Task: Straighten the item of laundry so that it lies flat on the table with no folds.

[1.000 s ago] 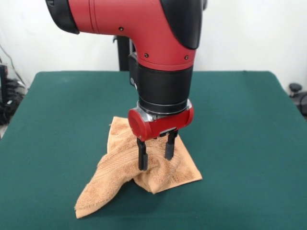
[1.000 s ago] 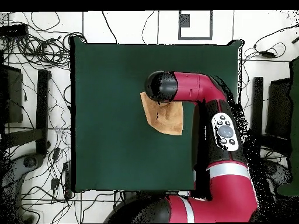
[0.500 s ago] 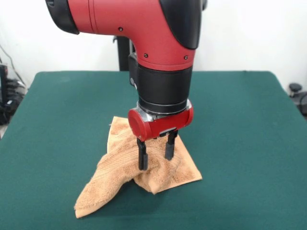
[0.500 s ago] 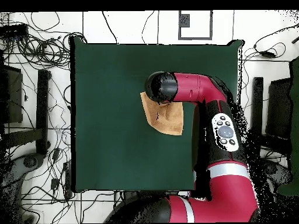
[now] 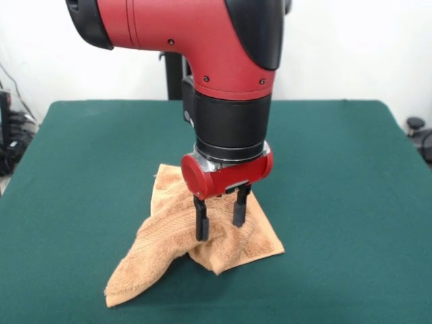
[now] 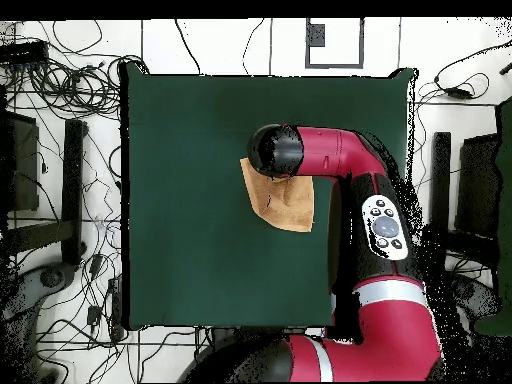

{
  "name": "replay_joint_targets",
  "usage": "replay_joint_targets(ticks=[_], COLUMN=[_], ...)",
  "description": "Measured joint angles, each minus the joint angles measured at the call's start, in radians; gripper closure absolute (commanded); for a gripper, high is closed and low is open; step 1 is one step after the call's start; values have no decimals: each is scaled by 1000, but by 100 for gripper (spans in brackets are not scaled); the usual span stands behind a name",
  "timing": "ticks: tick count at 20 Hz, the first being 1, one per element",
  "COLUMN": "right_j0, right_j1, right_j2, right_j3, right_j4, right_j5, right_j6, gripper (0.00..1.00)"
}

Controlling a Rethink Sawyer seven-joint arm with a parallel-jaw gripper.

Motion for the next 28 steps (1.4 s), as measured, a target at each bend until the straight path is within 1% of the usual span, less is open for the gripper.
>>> replay_joint_targets(ticks=[28], right_j0=[-11], right_j1=[-3], right_j2=[-10], right_j3=[19], right_j4=[1], right_j5=[-16], right_j6=[0], gripper=[0])
